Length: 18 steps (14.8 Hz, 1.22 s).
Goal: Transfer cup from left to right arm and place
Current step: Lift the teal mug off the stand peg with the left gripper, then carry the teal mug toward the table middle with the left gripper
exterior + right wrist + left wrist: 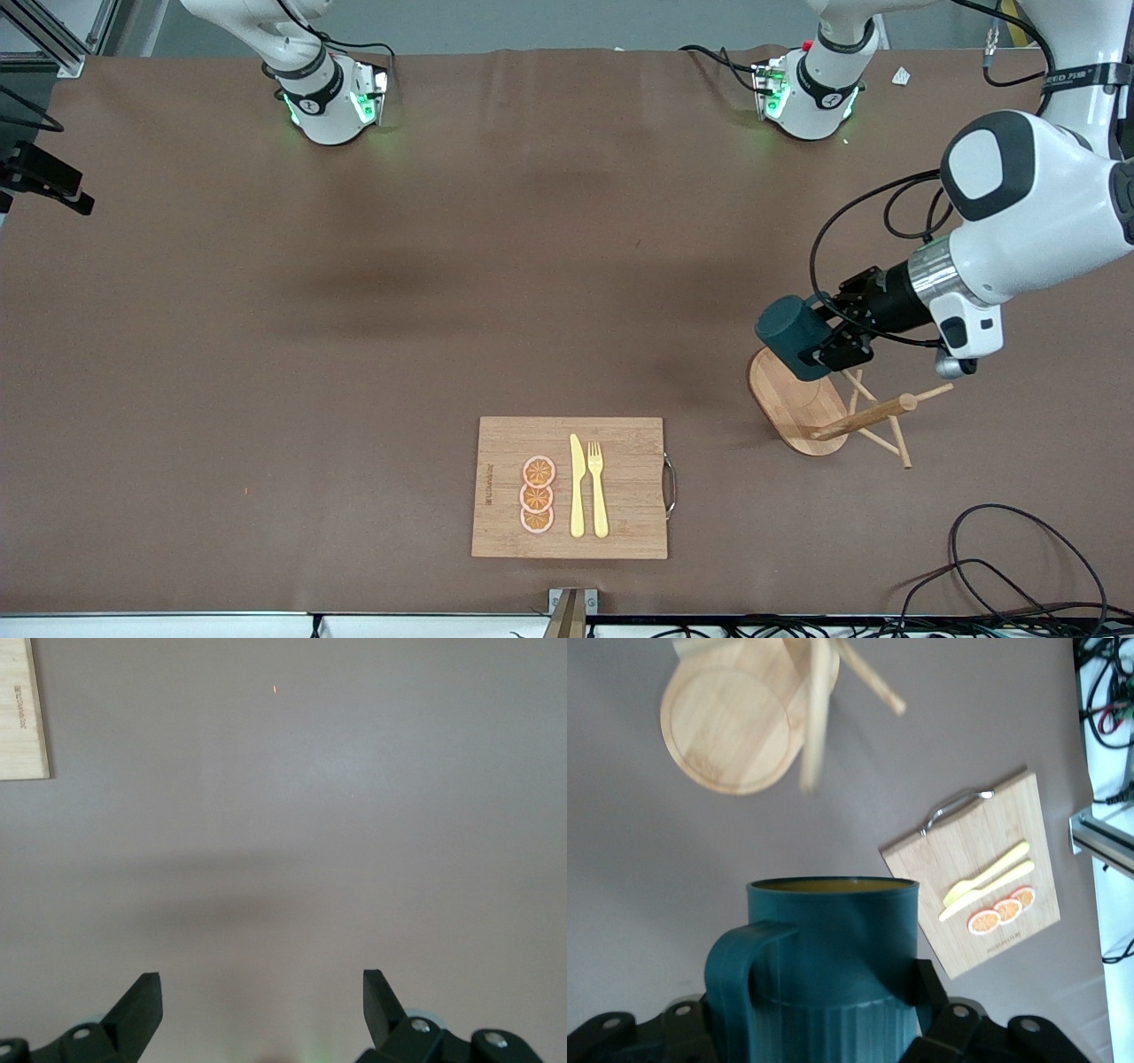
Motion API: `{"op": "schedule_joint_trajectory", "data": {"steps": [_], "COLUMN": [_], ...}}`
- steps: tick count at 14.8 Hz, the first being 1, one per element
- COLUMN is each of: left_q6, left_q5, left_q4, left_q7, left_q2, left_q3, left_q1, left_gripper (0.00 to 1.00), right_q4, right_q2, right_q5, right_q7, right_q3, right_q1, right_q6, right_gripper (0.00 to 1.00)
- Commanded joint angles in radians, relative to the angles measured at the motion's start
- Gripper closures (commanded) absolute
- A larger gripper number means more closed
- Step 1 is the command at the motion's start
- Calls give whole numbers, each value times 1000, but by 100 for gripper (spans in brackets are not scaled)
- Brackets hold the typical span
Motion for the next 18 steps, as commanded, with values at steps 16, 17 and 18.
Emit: {"op": "schedule_joint_trajectory", "data": {"steps": [16,17,18], "left_q6": [154,156,154], "left_q5": [658,719,803], "left_q4": [52,51,49], "left_q7": [-290,-290,-288], "left_q2": [31,40,58], "left_q3": [-243,-243,-243], "left_q1": [-281,-316,-353], "left_gripper": [35,35,35], "right_q4": [-4,-4,-6], "right_q2": [52,52,52], "right_q5": [-1,0,-1], "right_q7": [-9,-11,-18], "right_q3": [1,1,1], "right_q1": [-41,-44,-44], "right_q6": [65,65,65], "right_gripper": [0,0,0]}}
